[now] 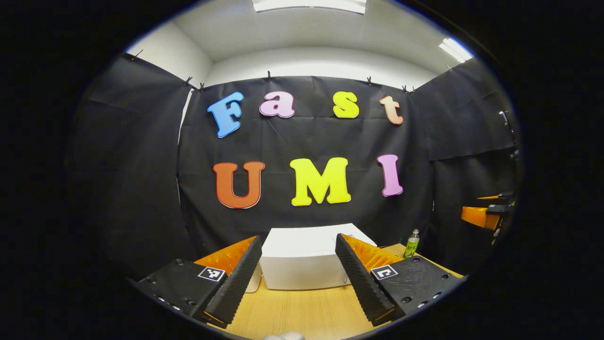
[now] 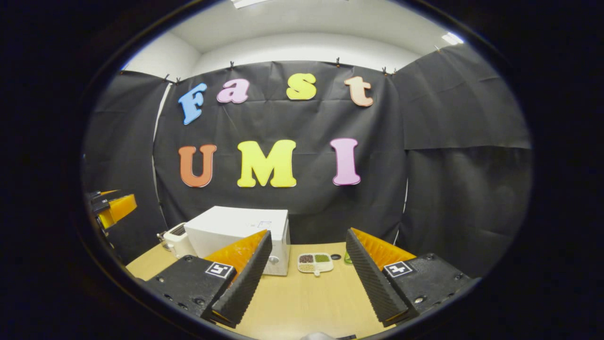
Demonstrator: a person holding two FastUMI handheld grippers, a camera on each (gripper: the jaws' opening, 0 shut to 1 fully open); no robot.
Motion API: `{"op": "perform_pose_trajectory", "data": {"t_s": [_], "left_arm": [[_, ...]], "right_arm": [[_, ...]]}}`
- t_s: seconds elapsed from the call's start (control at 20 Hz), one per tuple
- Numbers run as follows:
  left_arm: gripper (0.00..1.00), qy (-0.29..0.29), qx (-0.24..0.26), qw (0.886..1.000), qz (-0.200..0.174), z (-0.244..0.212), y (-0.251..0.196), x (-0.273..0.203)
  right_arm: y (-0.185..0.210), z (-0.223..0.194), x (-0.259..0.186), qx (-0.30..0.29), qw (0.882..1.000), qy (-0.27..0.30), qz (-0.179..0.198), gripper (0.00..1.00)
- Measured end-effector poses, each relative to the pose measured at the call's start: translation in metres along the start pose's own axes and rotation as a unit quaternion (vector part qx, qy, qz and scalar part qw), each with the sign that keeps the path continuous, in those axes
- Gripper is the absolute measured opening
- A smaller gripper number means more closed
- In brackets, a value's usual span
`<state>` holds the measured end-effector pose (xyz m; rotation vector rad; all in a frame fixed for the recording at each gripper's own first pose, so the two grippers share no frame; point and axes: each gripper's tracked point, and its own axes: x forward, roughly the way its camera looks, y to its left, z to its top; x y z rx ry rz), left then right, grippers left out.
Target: Open the microwave oven with the left hand, put the food in, and close the microwave oven.
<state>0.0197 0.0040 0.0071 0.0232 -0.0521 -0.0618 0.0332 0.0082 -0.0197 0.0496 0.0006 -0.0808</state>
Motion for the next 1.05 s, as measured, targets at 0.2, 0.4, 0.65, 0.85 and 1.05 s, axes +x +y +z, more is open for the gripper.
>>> {"op": "perform_pose_trajectory", "data": {"t_s": [0.2, 0.4, 0.65, 0.85, 1.05], "left_arm": [[0.96, 0.000, 0.002, 1.000, 0.001, 0.0010, 0.0020, -0.0024], [0.96, -0.003, 0.000, 1.000, 0.005, 0.0036, 0.0040, -0.0055], [0.96, -0.007, 0.001, 1.000, 0.005, 0.0066, 0.0015, -0.0085], [0.94, -0.004, -0.002, 1.000, 0.006, 0.0045, -0.0006, -0.0083], [1.00, -0.004, 0.001, 1.000, 0.009, 0.0045, -0.0025, -0.0072]], "right_arm": [[0.0047, 0.0019, -0.0015, 0.001, 1.000, -0.001, 0.003, 0.92], [0.0069, 0.0036, -0.0043, -0.003, 1.000, -0.001, 0.007, 0.92], [0.0073, 0.0069, -0.0084, -0.006, 1.000, -0.002, 0.011, 0.92], [0.0073, 0.0066, -0.0088, -0.010, 1.000, -0.002, 0.015, 0.92], [0.0055, 0.0042, -0.0053, -0.001, 1.000, -0.001, 0.018, 0.92]]}}
